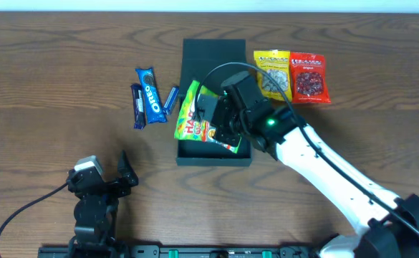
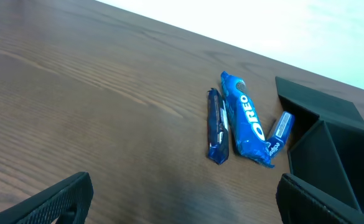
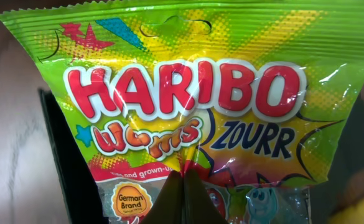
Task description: Pack container
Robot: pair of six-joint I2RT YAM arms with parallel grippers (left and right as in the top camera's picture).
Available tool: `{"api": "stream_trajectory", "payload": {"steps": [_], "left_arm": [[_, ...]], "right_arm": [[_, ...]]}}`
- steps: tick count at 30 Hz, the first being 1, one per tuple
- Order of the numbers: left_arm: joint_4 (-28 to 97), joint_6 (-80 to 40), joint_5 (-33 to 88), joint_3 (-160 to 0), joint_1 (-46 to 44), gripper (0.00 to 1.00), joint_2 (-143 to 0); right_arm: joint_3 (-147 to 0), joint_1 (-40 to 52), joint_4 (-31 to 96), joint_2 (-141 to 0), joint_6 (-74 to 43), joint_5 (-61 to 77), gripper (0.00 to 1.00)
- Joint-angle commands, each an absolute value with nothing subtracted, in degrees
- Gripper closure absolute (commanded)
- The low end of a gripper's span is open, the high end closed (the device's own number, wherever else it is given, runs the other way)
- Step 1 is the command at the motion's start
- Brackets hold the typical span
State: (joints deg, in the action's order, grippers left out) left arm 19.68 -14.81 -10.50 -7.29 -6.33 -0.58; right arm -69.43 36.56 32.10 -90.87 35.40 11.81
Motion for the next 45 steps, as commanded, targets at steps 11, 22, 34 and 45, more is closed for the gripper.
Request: {"api": "stream_trajectory", "payload": {"steps": [11,22,34,45], "left_arm": [[20.05,-14.15,-10.50,-6.04,-6.39,0.05,-0.23],[20.05,-14.15,-10.50,-6.04,-6.39,0.05,-0.23],[20.05,-14.15,-10.50,-6.04,-6.39,0.05,-0.23],[19.62,-15.29,-10.44,-6.04,-6.39,0.05,-0.23]], "right_arm": [[-70.85,36.77,35.16,-93.01,46.78,13.28,0.70],[-70.87,36.77,34.96,-93.01,37.08,7.55,0.01],[-70.87,33.67,33.82,-92.99,-0.30,7.55,0.01],[-70.87,29.85,35.18,-93.01,-9.28,7.92,0.01]]}}
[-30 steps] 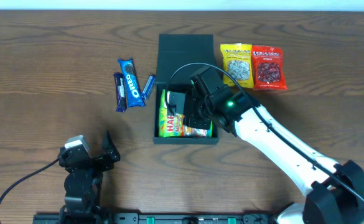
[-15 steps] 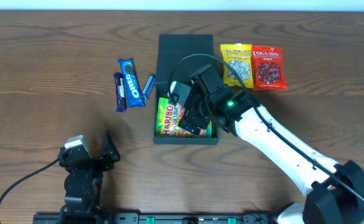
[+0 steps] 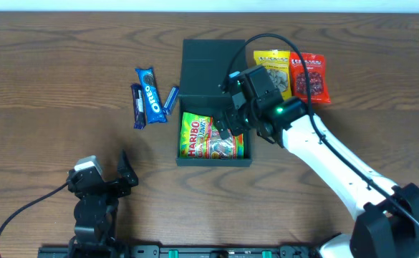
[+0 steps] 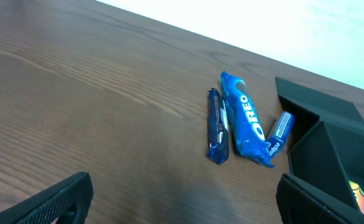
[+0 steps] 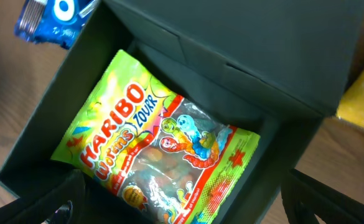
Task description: Pack container
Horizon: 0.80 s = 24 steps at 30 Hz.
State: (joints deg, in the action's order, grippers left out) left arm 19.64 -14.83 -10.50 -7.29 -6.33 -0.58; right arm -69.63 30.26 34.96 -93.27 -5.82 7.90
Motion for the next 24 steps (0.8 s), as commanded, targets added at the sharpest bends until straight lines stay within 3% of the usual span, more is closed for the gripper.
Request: {"api": "stream_trajectory", "payload": {"steps": [1,5,9,16,24], "left_arm": [[19.66,-16.25,-10.46,-6.04,-6.39,0.05,-0.23],[19.38,-17.26,-11.05,-6.04,-6.39,0.05,-0.23],[11.22,-23.29,-5.61,-6.04,-6.39,0.05,-0.23],[2.31,-23.59,-3.99,-7.73,-6.39,0.05,-2.59],[2.31,-14.68,-6.46,-20.91,-6.39,0.04,-24.40]], "right_arm": [[-70.87,29.85,35.16,-93.01,-8.49,7.92,0.01],[-70.87,29.21,34.02,-93.01,-7.62,7.86,0.01],[-70.87,27.03,32.67,-93.01,-7.64,7.49,0.01],[-70.87,21.15,29.17,-92.99,-7.64,7.51,0.01],[-70.87,15.97,21.45,-93.01,-6.00,7.53,0.01]]}}
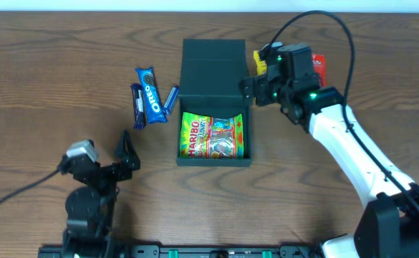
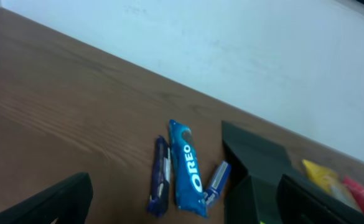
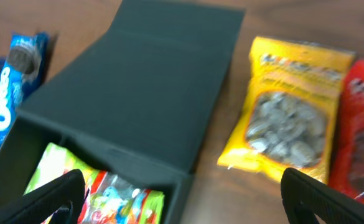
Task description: Pack container
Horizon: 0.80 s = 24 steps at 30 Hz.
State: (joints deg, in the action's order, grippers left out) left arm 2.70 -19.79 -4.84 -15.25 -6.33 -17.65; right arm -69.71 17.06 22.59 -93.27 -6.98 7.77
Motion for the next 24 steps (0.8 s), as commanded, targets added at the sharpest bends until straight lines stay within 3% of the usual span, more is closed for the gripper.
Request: {"api": "stream_trajectory", "payload": {"steps": [1,8,14,24], "left_arm": [[2.31,-13.30,-7.11,-23.07,-6.39,0.05,-28.18],[3.73,-11.55,-7.70,-40.56,-6.42,0.05,-53.43],[12.45,-11.55,-7.68,-58.48,-6.44,0.04,-74.76],[20.18,-12.91,-7.35,-73.82,-6.46,0.05,-96.92]], "right_arm": [[-70.87,15.77,20.60,-93.01,-4.54,7.53,0.01],[-70.87,15.66,15.07,-93.01,1.61,7.46,0.01],[-70.87,15.11,13.45,-93.01,1.61,7.49,0.01],[-70.87,13.89,13.50,-93.01,1.56,7.49,0.01]]}}
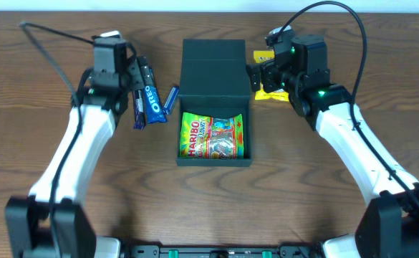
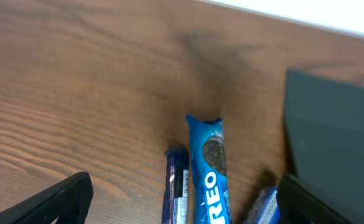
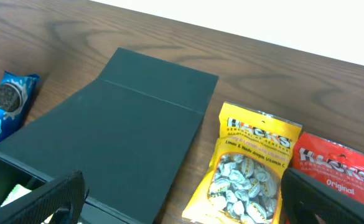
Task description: Pack container
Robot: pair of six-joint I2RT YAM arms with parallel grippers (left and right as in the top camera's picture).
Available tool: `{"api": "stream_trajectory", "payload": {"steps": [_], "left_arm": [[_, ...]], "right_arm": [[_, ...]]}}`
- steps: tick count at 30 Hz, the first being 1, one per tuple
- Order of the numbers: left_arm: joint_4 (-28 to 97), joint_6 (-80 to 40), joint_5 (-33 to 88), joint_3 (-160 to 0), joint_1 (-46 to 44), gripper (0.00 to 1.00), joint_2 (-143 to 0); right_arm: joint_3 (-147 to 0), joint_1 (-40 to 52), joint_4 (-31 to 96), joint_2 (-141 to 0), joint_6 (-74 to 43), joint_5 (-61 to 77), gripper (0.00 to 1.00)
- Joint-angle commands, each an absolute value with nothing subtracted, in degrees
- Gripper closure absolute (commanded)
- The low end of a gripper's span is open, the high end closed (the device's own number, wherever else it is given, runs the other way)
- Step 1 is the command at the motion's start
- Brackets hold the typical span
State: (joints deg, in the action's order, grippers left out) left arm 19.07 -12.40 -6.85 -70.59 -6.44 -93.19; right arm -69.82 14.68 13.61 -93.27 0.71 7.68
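The black box [image 1: 215,161] lies open with its lid [image 3: 119,149] folded back, and a green Haribo bag [image 1: 211,135] rests inside. To its left lie an Oreo pack [image 2: 210,180], a dark blue bar [image 2: 174,186] and a small blue packet [image 2: 259,208]. My left gripper [image 1: 136,75] hovers open over the back ends of these. On the box's right lie a yellow sweets bag [image 3: 250,168] and a red bag [image 3: 337,171]. My right gripper [image 1: 259,75] is open above the yellow bag, holding nothing. The arm hides the red bag in the overhead view.
Brown wooden table [image 1: 44,165] with a white wall along its far edge. The left arm's cable [image 1: 51,54] trails over the back left, the right arm's cable [image 1: 338,21] loops over the back right.
My left arm was low at the table's near left edge; now it reaches to the back left, open over the Oreo packs. My right gripper stays by the yellow bag, shifted slightly.
My right gripper was shut on the Haribo bag over the box. Then the bag lay in the box and the gripper was open above it. Then that gripper was at the yellow and red bags, and the left arm had lifted. Now the left is over the Oreo packs.
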Motion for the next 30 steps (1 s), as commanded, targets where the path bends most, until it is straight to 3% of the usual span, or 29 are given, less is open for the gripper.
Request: {"api": "stream_trajectory", "payload": {"steps": [1,8,23,29,30], "left_arm": [[20.88,-12.88,-6.76,-75.11,-6.46,0.05,-99.15],[16.91,-12.84,3.16,-77.36,-6.46,0.05,-107.79],[11.00,-14.48,3.07,-77.32,-6.39,0.05,-111.59],[8.58,-17.02,3.05,-77.32,-6.39,0.00,-115.92],[8.32,-17.45,3.03,-77.32,-6.39,0.05,-116.31]], "right_arm": [[-70.87,13.89,13.56,-93.01,1.56,7.49,0.01],[-70.87,13.89,15.77,-93.01,-0.14,7.49,0.01],[-70.87,13.89,22.94,-93.01,-1.56,7.51,0.01],[-70.87,13.89,22.96,-93.01,-1.69,7.51,0.01],[-70.87,13.89,22.96,-93.01,-1.69,7.51,0.01]]}}
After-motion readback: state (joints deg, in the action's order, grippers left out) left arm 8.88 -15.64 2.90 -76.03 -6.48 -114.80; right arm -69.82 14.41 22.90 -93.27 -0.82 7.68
